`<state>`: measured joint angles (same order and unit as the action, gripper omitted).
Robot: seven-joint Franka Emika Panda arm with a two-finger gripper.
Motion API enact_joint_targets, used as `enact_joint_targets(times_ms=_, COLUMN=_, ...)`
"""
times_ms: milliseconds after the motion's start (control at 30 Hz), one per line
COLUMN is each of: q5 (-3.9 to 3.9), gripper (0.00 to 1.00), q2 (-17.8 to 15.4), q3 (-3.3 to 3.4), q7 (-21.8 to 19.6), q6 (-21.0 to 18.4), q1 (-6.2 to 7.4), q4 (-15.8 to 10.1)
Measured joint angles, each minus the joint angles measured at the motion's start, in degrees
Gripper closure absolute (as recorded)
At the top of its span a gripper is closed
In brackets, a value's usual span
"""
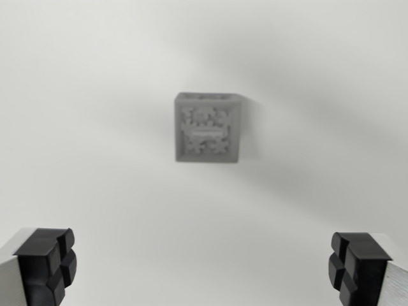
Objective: Destack cube
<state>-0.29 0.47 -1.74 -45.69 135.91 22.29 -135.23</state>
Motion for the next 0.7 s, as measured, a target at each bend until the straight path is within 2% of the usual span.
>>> enact_joint_targets(times_ms=700, q5=0.21, gripper=0.0, q2=-5.8, q3=0.0, q7=0.2, q6=-10.1, q1=0.01, q4=4.2)
